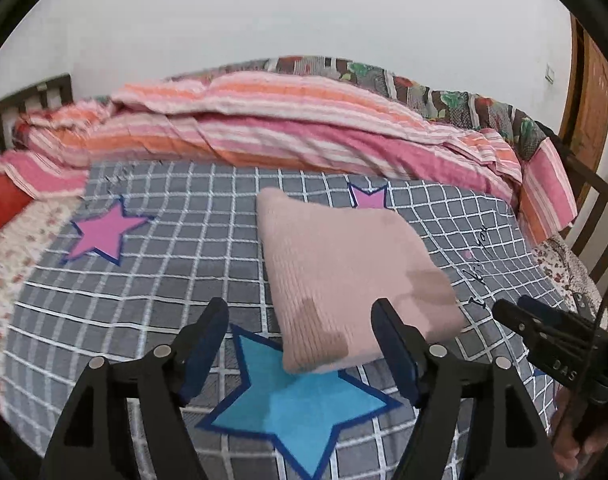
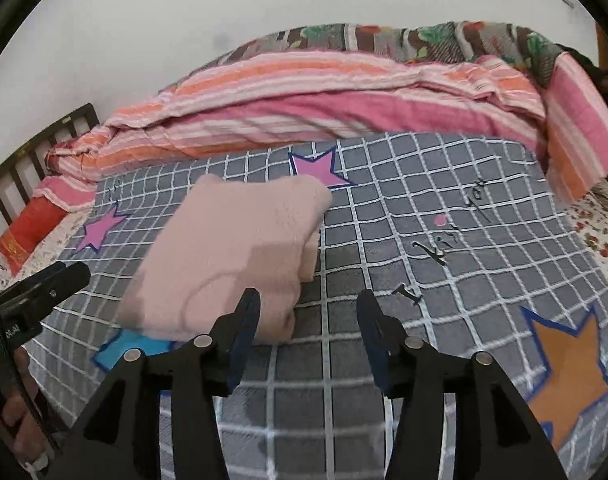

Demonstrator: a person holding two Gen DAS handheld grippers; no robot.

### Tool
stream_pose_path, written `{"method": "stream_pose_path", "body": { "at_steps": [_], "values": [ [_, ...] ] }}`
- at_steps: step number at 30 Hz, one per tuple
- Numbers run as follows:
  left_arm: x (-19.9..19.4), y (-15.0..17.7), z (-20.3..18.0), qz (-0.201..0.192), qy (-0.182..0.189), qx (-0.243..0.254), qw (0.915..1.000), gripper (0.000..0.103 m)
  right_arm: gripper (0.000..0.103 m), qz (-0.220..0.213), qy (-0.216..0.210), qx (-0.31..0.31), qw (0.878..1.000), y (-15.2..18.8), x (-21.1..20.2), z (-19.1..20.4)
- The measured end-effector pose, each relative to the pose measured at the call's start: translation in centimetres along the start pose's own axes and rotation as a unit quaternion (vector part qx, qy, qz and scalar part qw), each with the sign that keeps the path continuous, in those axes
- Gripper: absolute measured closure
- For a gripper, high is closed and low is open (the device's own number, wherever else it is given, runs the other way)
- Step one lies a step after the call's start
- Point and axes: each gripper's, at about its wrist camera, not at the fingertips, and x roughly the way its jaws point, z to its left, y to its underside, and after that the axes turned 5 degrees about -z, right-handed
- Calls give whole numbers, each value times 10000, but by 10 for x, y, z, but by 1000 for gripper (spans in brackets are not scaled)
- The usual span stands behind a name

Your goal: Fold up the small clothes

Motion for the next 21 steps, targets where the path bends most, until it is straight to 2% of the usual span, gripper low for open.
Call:
{"method": "stream_pose_path", "body": {
  "at_steps": [2,3,4,5,6,7,9,12,21],
  "values": [
    [-16,-2,-6,-27,-101,47,9999,25,48,2,21,-29,10000,-3,-21,5],
    [-21,-2,-8,-18,-128,50,9999,25,45,2,21,-29,10000,-3,-21,5],
    [-27,-2,-10,-5,-148,49,9999,25,39,-18,51,-38,10000,-4,-30,7],
    [-36,-2,-12,-17,-161,58,9999,23,26,-32,119,-46,9999,-4,-37,8],
    [-41,-1,-14,-33,-174,79,9998,20,20,-81,170,-81,9998,-4,-45,9],
    [-46,-1,-16,-42,-195,114,9997,19,15,-253,248,-188,9992,-2,-61,14],
    [-59,0,-18,-59,-231,134,9996,18,8,-308,294,-241,9988,-2,-67,16],
    [-71,1,-17,-71,-268,80,9996,18,4,-416,358,-402,9977,-1,-84,21],
    [-95,5,-14,-182,-389,79,9990,18,4,-483,429,-320,9974,2,-106,15]
  ]
}}
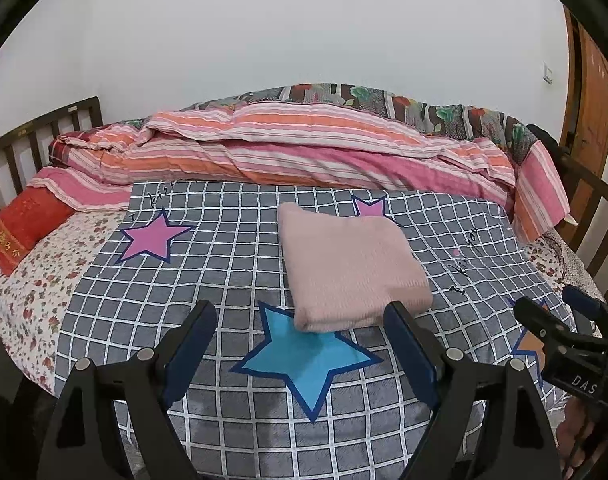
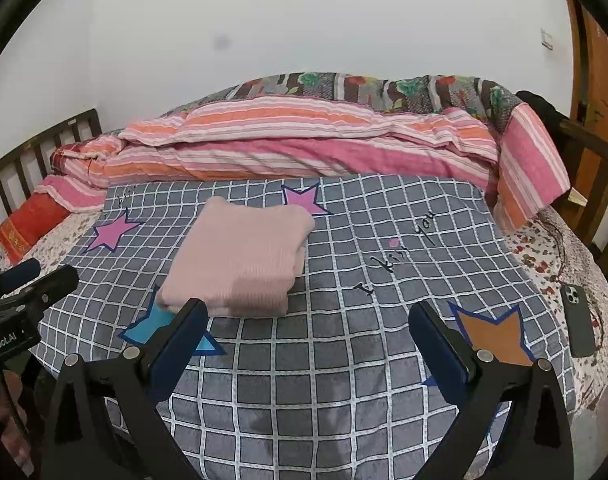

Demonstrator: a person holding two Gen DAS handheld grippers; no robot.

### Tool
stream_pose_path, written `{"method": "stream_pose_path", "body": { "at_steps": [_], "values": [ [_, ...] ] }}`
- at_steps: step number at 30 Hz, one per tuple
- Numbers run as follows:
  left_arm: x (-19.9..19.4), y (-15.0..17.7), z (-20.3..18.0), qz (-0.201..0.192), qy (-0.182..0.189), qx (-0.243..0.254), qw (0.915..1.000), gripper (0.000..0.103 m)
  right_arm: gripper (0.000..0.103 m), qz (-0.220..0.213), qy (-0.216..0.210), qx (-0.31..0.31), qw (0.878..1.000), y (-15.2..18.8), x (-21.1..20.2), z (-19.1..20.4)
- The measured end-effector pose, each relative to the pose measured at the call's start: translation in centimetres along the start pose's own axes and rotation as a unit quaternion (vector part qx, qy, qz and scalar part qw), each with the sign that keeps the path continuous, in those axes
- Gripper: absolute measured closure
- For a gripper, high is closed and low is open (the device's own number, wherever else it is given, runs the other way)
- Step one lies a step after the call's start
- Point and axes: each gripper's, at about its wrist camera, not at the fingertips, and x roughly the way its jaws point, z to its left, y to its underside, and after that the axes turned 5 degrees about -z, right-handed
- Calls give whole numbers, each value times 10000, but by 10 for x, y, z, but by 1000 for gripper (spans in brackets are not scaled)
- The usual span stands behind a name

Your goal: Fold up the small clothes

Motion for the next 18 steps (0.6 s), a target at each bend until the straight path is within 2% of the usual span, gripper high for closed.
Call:
{"method": "stream_pose_path", "body": {
  "at_steps": [14,18],
  "values": [
    [-7,6,-2,1,-5,-40,10000,18,4,-166,203,87,9996,2,-21,-8],
    [-9,7,-4,-9,-22,-15,10000,18,4,-90,112,164,9998,3,-20,-12]
  ]
}}
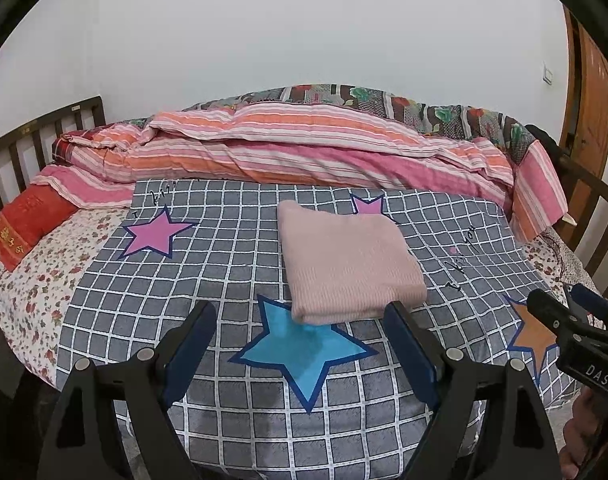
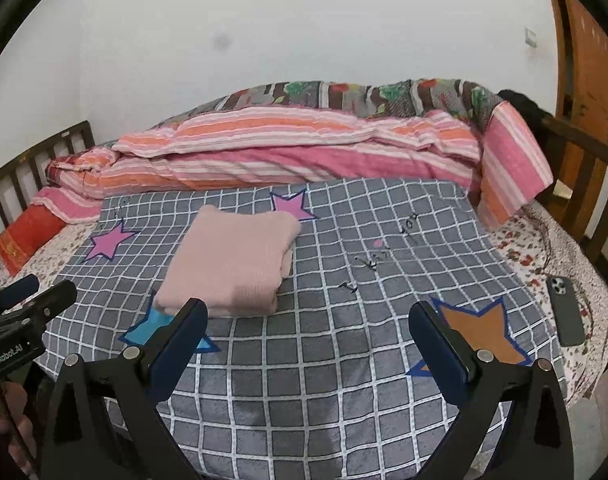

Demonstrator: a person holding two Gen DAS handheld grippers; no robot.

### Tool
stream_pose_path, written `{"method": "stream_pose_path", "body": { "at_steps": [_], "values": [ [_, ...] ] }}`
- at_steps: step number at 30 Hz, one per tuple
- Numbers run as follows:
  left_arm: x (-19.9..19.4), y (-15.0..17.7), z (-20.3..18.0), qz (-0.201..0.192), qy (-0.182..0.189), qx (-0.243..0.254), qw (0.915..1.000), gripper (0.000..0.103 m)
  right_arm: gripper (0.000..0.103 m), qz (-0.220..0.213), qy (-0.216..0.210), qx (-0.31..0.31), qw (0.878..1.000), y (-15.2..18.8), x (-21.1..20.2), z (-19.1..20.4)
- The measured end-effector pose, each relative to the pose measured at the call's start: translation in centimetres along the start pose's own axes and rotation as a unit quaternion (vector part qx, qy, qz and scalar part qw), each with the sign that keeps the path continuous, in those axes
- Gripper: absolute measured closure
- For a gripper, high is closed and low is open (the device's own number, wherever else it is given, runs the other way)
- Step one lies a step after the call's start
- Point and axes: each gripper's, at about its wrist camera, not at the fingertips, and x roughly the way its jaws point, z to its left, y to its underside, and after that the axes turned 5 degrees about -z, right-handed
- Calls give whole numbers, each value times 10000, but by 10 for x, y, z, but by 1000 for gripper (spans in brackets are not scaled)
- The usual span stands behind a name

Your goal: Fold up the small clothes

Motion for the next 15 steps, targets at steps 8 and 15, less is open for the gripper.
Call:
{"method": "stream_pose_path", "body": {
  "at_steps": [8,15],
  "values": [
    [-4,-3,0,-36,-1,22,10000,18,4,3,-10,-42,10000,1,-1,1],
    [-6,-5,1,-18,0,24,10000,18,4,20,-16,-61,10000,0,-2,3]
  ]
}}
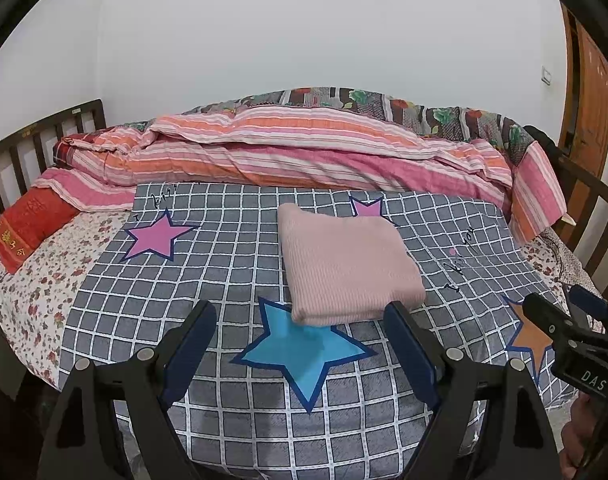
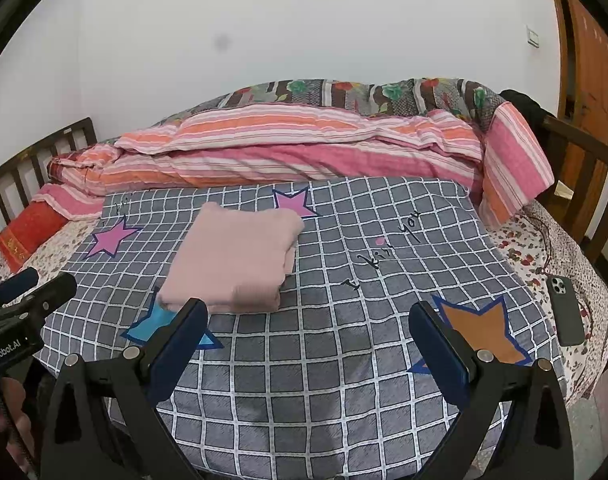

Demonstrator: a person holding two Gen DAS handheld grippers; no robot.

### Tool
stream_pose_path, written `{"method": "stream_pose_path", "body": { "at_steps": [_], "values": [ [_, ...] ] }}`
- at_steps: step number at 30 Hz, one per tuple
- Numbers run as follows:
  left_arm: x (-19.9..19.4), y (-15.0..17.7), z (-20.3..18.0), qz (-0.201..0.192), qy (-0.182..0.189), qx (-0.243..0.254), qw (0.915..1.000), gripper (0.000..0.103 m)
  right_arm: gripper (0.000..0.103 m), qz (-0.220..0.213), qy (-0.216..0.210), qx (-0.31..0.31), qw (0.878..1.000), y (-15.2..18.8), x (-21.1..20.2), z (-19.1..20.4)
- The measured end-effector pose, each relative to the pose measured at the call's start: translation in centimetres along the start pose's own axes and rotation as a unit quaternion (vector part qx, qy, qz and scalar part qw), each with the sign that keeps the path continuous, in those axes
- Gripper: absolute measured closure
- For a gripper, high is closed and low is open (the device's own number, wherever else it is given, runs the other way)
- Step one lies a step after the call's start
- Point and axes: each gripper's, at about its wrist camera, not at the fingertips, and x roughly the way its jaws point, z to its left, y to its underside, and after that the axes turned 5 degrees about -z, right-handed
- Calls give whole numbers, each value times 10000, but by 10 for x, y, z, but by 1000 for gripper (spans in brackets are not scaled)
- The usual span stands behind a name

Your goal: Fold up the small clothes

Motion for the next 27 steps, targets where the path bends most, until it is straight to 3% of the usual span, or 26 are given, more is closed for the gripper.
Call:
{"method": "stream_pose_path", "body": {
  "at_steps": [27],
  "values": [
    [-1,-2,2,-8,10,-13,10000,18,4,5,-50,-12,10000,-1,-1,5]
  ]
}}
